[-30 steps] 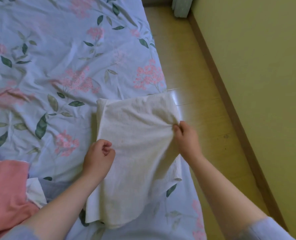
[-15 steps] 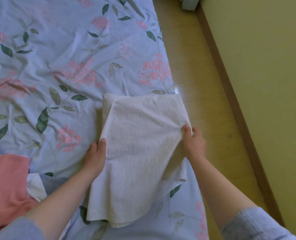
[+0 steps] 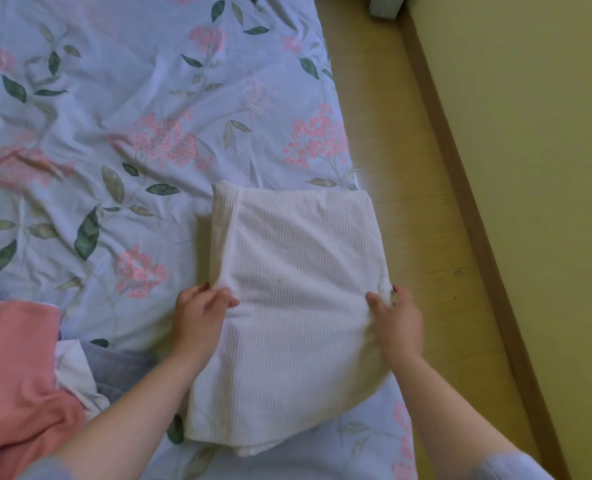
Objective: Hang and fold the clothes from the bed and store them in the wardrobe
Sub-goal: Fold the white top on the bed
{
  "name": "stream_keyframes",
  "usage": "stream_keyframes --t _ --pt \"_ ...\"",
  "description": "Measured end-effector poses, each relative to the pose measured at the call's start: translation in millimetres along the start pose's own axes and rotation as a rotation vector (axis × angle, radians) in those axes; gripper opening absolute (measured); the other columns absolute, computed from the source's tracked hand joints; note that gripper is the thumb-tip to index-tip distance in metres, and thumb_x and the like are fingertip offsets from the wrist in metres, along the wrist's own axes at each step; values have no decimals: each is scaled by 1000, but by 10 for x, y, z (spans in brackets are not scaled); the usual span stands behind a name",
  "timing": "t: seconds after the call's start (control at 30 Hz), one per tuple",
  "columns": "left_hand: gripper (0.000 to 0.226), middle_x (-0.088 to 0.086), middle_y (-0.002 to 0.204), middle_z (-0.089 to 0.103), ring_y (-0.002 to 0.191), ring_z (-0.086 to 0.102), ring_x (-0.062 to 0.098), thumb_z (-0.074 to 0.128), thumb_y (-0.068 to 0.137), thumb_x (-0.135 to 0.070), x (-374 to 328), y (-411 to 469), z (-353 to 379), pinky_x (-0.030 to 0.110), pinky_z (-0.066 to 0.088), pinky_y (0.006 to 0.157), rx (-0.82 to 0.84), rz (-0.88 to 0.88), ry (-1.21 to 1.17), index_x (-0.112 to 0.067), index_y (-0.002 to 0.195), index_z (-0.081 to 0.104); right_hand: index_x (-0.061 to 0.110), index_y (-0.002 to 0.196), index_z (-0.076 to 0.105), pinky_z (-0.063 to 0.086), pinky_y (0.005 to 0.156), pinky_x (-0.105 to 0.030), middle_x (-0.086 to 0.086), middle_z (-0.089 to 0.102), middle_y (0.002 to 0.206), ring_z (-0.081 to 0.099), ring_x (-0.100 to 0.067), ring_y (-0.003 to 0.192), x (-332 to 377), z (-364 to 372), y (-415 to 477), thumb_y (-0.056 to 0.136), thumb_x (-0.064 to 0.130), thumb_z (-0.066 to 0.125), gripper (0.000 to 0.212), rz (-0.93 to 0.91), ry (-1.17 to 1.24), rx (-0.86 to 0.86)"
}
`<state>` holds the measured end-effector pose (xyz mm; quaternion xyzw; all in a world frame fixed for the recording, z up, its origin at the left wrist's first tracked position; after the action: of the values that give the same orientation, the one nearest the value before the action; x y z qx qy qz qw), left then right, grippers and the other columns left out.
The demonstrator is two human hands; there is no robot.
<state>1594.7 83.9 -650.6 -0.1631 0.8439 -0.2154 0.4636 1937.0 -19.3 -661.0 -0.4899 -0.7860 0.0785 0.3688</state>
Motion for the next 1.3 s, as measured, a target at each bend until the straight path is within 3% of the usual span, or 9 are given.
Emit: stream_keyframes --t 0.13,0.2,0.27,0.4,0.53,0.67,0.87,1.13,1.3 --pt "52 2 57 48 63 46 21 61 91 -39 408 108 -121 33 39 66 -126 -377 -558 -18 46 50 8 139 42 43 83 -35 -14 57 132 56 -35 116 -21 125 57 96 40 56 55 51 -2 30" --pt "45 4 62 52 63 51 19 56 96 -33 618 95 -78 32 46 66 -131 -538 -811 -14 56 51 7 138 43 45 90 -38 -13 55 132 54 -34 118 -58 193 24 94 44 58 60 58 78 64" --pt "26 11 83 68 77 65 22 52 99 -22 656 78 34 32 51 67 56 -563 -747 -5 84 64 8 139 43 45 93 -37 -10 55 134 54 -33 120 -125 245 -37 89 48 63 67 79 133 95" --pt "35 18 113 69 103 67 31 58 96 -19 679 82 177 43 54 87 293 -420 -424 0 125 57 10 133 50 48 89 -37 -6 60 127 58 -29 114 -277 295 -87 82 53 70 70 157 180 163" --pt "33 13 98 74 86 70 26 67 89 -35 655 113 219 36 55 76 362 -347 -117 -4 100 66 17 122 59 53 82 -35 5 66 111 63 -18 100 -302 366 -89 74 51 78 61 194 286 323" --pt "48 0 100 75 89 73 18 83 69 -36 696 43 250 31 56 75 442 -354 -161 -14 107 66 21 104 62 56 81 -37 1 70 106 67 -21 97 -414 470 -202 66 42 86 50 301 353 529" --pt "54 -5 93 76 85 73 15 85 50 -40 387 43 33 29 56 73 325 -168 -216 -16 97 73 14 92 72 54 57 -18 4 77 82 73 -9 73 -264 192 -234 70 32 83 31 134 485 352" --pt "27 12 88 73 86 68 32 81 75 -26 -676 -106 -668 34 52 74 44 240 -132 -5 89 70 29 98 67 57 87 -35 0 71 113 68 -18 104 609 -574 -504 67 31 84 35 -184 604 149" --pt "10 -10 74 73 69 66 5 79 76 -27 -997 -614 -1055 26 48 68 45 264 -167 -24 80 70 27 101 74 29 115 -33 19 34 152 24 -6 145 977 -1087 -982 71 39 80 33 -427 456 33"
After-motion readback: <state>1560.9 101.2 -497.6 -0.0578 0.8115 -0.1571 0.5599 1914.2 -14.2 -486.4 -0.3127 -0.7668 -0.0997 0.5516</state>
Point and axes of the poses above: each hand's wrist, its own y-axis towards the middle knuckle, its own z-axis out of the palm, x = y × z, the point moved 9 cm from there along y, towards the middle knuckle
